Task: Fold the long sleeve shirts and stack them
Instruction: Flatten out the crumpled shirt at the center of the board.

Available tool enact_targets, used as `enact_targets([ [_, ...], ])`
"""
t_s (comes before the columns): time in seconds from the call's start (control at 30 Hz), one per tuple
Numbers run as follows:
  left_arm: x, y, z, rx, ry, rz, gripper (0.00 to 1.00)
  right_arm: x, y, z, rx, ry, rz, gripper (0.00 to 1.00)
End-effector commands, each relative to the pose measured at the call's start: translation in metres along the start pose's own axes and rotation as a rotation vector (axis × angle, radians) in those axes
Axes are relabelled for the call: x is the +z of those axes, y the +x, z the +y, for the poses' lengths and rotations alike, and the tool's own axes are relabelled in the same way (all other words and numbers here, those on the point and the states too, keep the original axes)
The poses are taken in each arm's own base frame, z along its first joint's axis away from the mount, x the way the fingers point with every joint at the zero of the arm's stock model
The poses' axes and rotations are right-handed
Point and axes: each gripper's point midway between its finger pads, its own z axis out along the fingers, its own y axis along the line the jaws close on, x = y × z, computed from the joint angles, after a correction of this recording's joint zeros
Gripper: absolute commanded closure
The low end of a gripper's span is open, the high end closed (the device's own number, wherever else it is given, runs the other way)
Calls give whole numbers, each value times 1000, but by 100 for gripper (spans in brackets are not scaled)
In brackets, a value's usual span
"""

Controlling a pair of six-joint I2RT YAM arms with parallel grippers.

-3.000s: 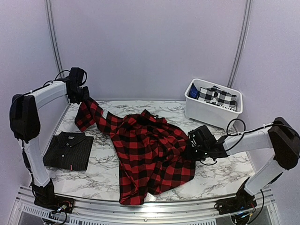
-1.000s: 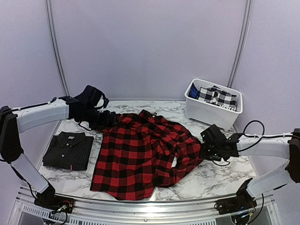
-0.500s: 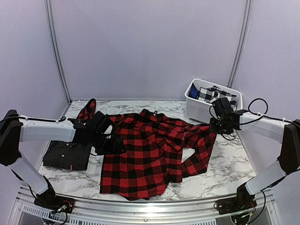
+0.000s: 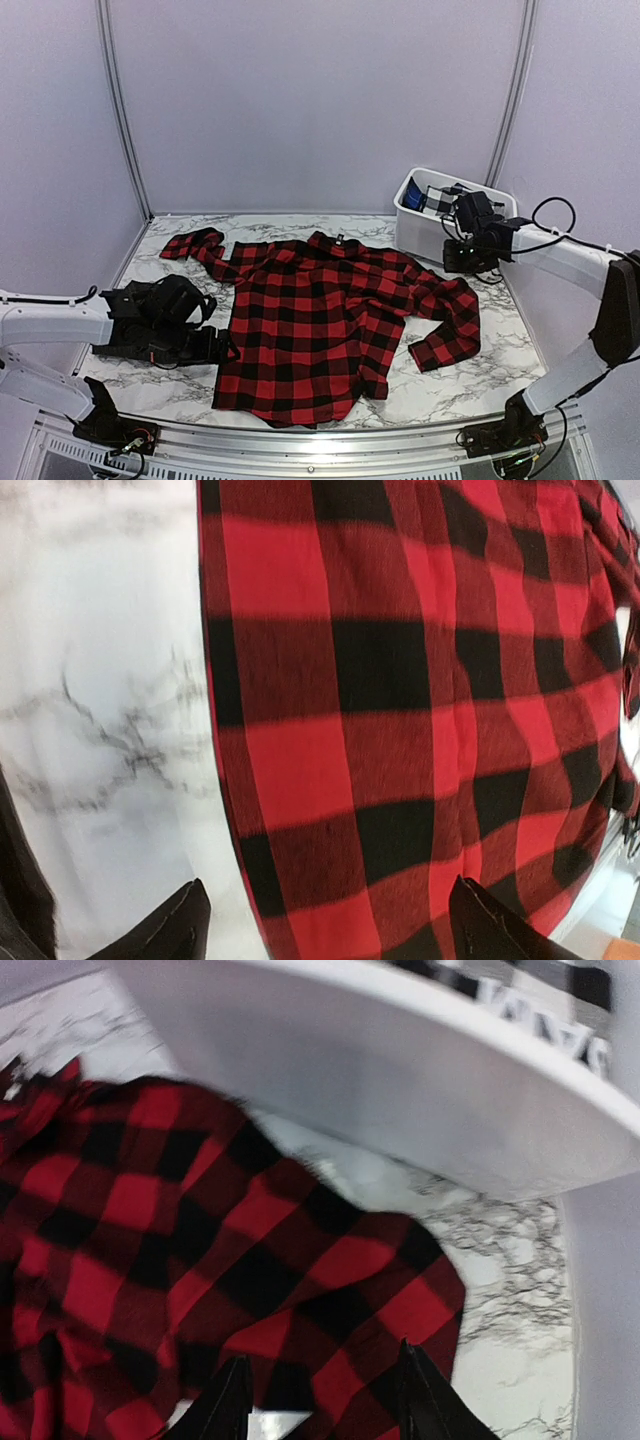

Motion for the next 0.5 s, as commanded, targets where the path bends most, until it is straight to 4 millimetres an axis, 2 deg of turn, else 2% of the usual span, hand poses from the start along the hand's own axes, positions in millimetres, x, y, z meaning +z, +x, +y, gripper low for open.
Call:
enact_targets([
  [0.0,-4,27,0,-30,8,54,17,-49,36,78,-104,-265,30,54],
  [0.1,-6,39,5,-32,-11,71,21,-77,80,114,-148,-379,81,54],
  [0.13,-7,42,9,-34,-22,75,24,-84,94,120,-157,-399,101,54],
  [0.27,-7,58,16,-40,-42,109,34,-117,147,140,-173,-509,163,54],
  [0.47,-12,80,21,-27,-88,141,44,-153,231,167,-225,-650,291,53],
])
